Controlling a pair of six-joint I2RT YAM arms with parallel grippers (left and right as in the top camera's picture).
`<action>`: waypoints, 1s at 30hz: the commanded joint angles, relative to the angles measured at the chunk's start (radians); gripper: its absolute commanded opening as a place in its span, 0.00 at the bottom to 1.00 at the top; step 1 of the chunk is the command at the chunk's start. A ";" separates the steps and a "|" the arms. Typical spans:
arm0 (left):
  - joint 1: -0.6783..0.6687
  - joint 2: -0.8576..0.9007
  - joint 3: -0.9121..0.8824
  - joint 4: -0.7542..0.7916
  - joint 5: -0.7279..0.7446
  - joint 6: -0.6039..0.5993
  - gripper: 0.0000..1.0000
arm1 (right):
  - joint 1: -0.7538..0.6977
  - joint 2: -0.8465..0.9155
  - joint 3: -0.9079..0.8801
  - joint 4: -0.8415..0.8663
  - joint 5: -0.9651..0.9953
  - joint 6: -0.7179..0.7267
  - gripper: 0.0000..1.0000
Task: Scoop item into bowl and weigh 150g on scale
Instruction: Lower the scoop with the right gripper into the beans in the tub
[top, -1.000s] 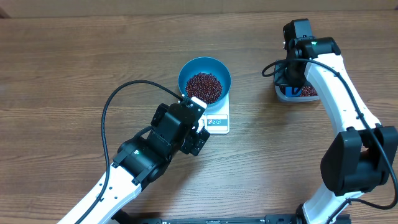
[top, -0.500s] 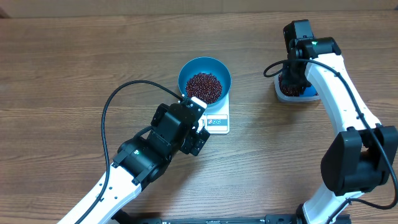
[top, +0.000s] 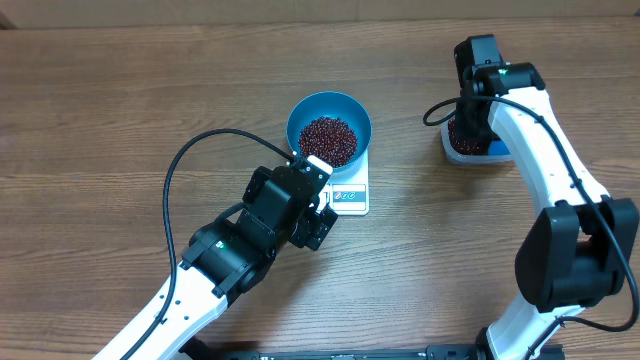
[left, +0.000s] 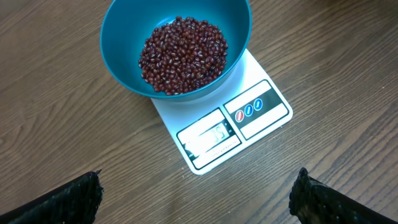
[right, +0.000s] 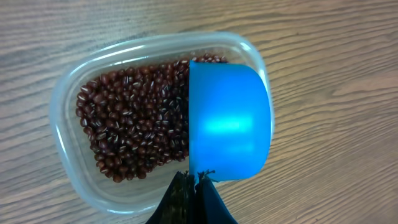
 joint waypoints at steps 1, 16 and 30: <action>-0.002 -0.011 -0.010 0.001 -0.011 -0.009 1.00 | -0.010 0.026 -0.024 0.001 0.003 -0.003 0.04; -0.002 -0.011 -0.010 0.001 -0.011 -0.009 1.00 | -0.010 0.026 -0.024 0.004 -0.233 -0.003 0.04; -0.002 -0.011 -0.010 0.001 -0.011 -0.010 1.00 | -0.047 0.026 -0.024 0.060 -0.464 -0.023 0.04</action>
